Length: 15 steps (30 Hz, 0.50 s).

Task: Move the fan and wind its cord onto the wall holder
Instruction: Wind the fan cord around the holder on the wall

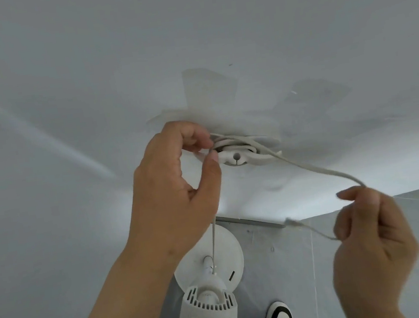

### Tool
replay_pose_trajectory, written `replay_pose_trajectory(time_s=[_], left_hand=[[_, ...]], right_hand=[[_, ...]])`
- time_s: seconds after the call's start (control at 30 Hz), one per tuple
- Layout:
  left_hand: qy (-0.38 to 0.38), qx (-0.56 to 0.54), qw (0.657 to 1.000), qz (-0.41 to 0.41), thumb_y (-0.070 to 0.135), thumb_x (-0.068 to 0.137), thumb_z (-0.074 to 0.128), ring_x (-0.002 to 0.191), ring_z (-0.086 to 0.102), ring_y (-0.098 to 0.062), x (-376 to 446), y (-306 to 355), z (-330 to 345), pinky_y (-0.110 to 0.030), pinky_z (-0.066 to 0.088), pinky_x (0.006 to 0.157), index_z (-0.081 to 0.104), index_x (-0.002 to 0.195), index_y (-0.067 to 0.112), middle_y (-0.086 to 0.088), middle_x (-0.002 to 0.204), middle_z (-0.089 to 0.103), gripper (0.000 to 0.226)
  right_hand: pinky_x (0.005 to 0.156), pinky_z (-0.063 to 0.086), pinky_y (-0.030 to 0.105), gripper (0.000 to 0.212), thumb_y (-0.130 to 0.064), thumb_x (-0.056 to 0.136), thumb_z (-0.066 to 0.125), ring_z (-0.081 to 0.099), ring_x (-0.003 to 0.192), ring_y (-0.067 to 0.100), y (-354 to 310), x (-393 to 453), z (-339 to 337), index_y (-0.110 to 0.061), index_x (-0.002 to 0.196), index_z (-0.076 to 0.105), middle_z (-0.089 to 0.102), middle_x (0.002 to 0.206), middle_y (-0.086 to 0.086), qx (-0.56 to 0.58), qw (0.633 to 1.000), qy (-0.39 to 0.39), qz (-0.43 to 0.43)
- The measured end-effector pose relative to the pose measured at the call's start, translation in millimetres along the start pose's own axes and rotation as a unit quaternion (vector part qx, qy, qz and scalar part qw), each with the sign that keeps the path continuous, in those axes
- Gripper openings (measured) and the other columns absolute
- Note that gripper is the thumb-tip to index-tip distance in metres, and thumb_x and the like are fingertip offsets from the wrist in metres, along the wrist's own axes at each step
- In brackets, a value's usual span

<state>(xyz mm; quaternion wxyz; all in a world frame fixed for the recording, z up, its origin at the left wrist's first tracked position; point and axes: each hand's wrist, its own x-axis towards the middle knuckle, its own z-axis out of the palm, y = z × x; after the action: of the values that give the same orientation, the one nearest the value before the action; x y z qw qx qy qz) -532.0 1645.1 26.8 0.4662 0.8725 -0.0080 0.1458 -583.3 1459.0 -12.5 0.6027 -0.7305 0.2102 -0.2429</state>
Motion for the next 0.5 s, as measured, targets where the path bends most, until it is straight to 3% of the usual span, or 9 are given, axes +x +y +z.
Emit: replay_pose_trajectory(time_s=[0.1, 0.17, 0.33, 0.5], left_hand=[[-0.007, 0.052, 0.998, 0.041, 0.013, 0.082, 0.066, 0.097, 0.060, -0.014, -2, -2, 4, -0.023, 0.046, 0.086, 0.063, 0.095, 0.018, 0.007, 0.099, 0.061, 0.014], [-0.008, 0.070, 0.996, 0.062, 0.014, 0.081, 0.067, 0.102, 0.056, -0.018, -7, -3, 10, -0.034, 0.047, 0.089, 0.066, 0.096, 0.018, 0.005, 0.107, 0.054, 0.016], [-0.035, 0.148, 0.984, 0.090, 0.017, 0.076, 0.068, 0.121, 0.035, -0.025, -27, 3, 37, -0.048, 0.038, 0.099, 0.065, 0.115, 0.023, -0.012, 0.132, 0.042, 0.040], [-0.050, 0.136, 0.988, 0.047, 0.020, 0.074, 0.067, 0.129, 0.029, -0.025, -32, 8, 46, -0.043, 0.031, 0.105, 0.059, 0.119, 0.032, -0.003, 0.139, 0.028, 0.047]], right_hand=[[0.042, 0.027, 0.018, 0.030, -0.030, 0.097, 0.045, 0.033, 0.044, 0.011, -3, 19, -2, -0.027, 0.071, 0.061, 0.041, 0.052, 0.010, -0.053, 0.998, -0.015, 0.011], [0.045, 0.029, 0.024, 0.032, -0.030, 0.097, 0.048, 0.033, 0.046, 0.015, 2, 31, 0, -0.023, 0.070, 0.063, 0.037, 0.050, 0.012, -0.100, 0.992, -0.052, 0.049], [0.049, 0.032, 0.027, 0.036, -0.036, 0.097, 0.049, 0.039, 0.043, 0.012, 12, 38, 2, -0.019, 0.070, 0.065, 0.047, 0.051, 0.009, -0.190, 0.967, -0.134, 0.102], [0.045, 0.033, 0.025, 0.039, -0.040, 0.096, 0.049, 0.039, 0.037, 0.009, 21, 33, 0, -0.018, 0.069, 0.067, 0.052, 0.052, 0.014, -0.223, 0.948, -0.177, 0.141]])
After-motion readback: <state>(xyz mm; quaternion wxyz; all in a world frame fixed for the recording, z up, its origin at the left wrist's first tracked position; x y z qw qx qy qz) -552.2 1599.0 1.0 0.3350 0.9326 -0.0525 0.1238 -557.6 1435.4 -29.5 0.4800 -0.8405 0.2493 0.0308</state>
